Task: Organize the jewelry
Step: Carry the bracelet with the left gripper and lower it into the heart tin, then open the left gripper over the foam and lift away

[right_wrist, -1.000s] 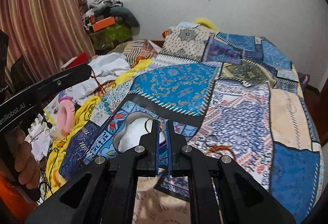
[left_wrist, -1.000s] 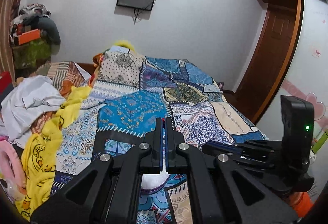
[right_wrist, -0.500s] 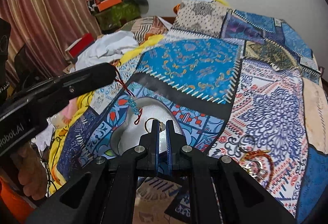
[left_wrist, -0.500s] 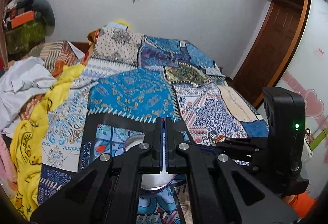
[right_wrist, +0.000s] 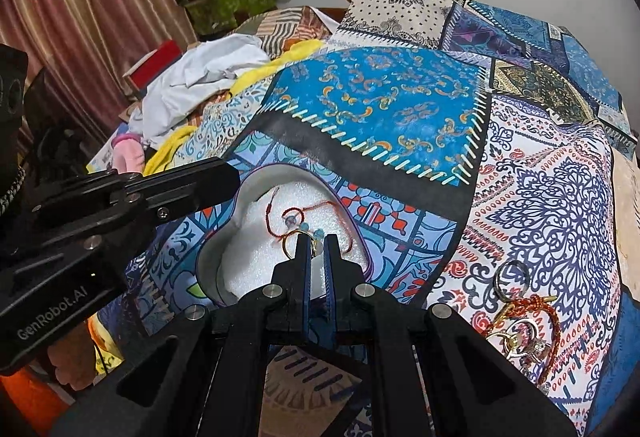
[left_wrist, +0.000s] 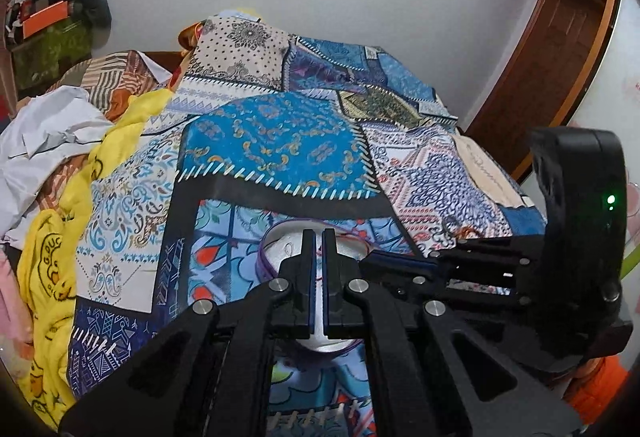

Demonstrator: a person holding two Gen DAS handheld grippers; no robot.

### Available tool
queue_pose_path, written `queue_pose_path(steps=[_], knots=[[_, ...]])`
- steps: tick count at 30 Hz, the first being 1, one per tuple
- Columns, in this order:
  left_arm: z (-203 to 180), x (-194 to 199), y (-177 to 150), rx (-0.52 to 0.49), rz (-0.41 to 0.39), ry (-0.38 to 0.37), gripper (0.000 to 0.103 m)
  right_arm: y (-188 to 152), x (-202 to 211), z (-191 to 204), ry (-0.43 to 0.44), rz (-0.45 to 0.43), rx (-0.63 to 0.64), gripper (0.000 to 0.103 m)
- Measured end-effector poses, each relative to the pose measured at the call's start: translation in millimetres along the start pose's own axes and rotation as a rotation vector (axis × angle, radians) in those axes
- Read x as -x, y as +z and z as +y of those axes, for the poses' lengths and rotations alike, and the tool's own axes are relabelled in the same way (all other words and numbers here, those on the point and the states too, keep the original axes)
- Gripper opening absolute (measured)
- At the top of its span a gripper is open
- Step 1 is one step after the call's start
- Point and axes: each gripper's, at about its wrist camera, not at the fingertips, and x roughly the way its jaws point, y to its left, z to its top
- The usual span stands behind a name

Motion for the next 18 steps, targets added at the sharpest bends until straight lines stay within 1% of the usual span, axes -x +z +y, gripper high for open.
queue_pose_path(steps=[6, 12, 18], knots=[[2, 3, -6, -0.012, 0.006, 0.037, 0.000, -1, -4, 6, 0.000, 0.019, 0.027, 0.006], [2, 7, -9, -0.020, 0.007, 0.094, 0.002, 1, -7, 5, 0.005, 0.043, 0.014, 0.006], [2, 13, -10, -0.028, 0.004, 0.118, 0.010, 1, 1, 5, 0.004, 0.040, 0.006, 0.008]])
